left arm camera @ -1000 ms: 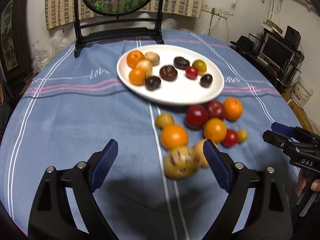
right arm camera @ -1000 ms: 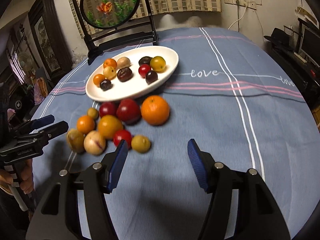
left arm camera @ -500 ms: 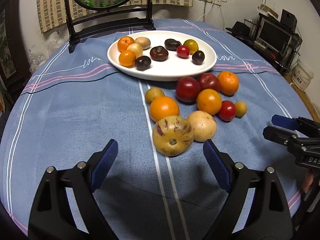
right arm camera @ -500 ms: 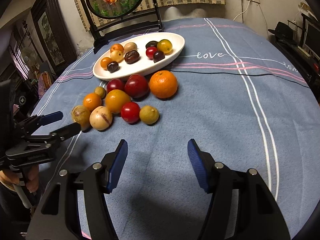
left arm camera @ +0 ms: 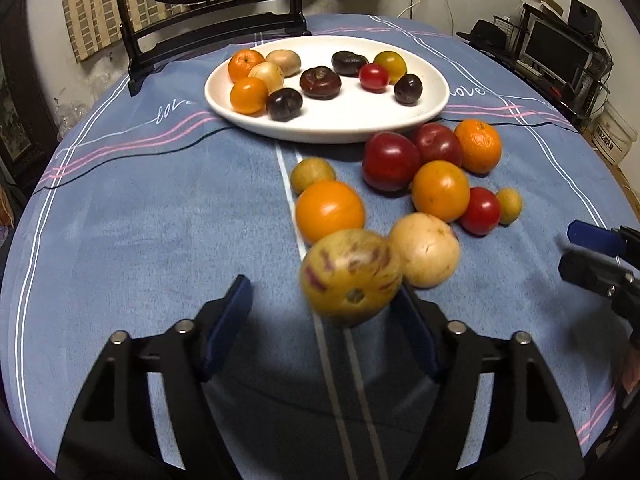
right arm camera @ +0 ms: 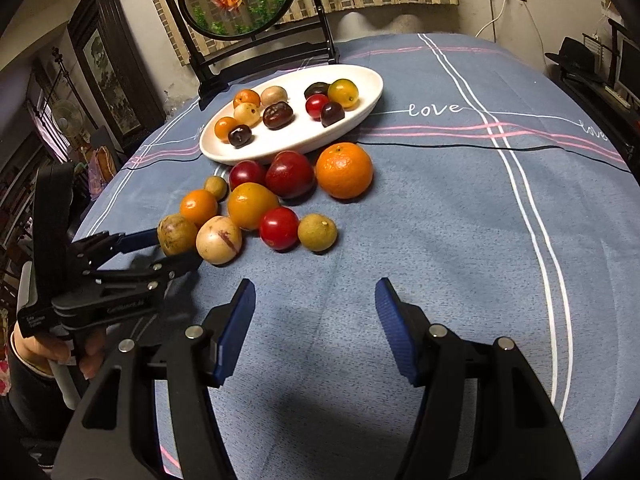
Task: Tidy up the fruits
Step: 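Grasp the purple-streaked pepino with the left tool while the right tool grasps a small lime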
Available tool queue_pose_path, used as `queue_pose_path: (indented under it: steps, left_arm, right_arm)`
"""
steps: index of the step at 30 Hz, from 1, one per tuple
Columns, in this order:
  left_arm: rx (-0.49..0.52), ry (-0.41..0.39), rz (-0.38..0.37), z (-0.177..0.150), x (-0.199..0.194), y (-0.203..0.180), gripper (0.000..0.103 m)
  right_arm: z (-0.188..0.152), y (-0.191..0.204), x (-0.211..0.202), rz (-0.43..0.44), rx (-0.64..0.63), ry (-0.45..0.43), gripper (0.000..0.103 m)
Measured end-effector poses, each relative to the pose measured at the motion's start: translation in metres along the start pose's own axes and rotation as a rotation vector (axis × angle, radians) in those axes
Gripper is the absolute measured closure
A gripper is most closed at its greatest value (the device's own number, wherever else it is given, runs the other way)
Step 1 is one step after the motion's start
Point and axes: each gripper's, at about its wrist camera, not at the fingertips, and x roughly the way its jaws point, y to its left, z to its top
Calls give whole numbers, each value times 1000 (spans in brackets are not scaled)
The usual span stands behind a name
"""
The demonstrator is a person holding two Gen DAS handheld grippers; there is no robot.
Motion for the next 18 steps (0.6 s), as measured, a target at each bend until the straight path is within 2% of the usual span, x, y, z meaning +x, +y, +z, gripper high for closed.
queue_pose_path:
  steps: [2, 3, 4, 11, 13, 14, 18]
  left_arm:
    - [-4, -4, -15, 1, 0, 0, 46]
    - [-7, -9, -33, 1, -1, 0, 57]
    - [-9, -13, -41, 1, -1, 0, 59]
    - [-81, -33, -95, -4, -12, 12, 59]
    - [-91, -48, -91, -5, -18, 17, 59]
    - [-101, -54, -94, -6, -20, 20, 59]
    - [-125, -61, -111, -7, -25, 27, 59]
  right_arm:
    - [1, 0, 0, -5, -2, 1, 40]
    - [2, 1, 0, -8, -4, 1, 40]
    - [4, 1, 1, -16, -13, 3, 40]
    - [14, 20, 20, -146, -163, 13, 40]
    - [20, 25, 34, -164, -196, 47, 47]
    - [22, 25, 38, -170, -201, 59, 54]
    - [30, 26, 56, -185, -224, 97, 62]
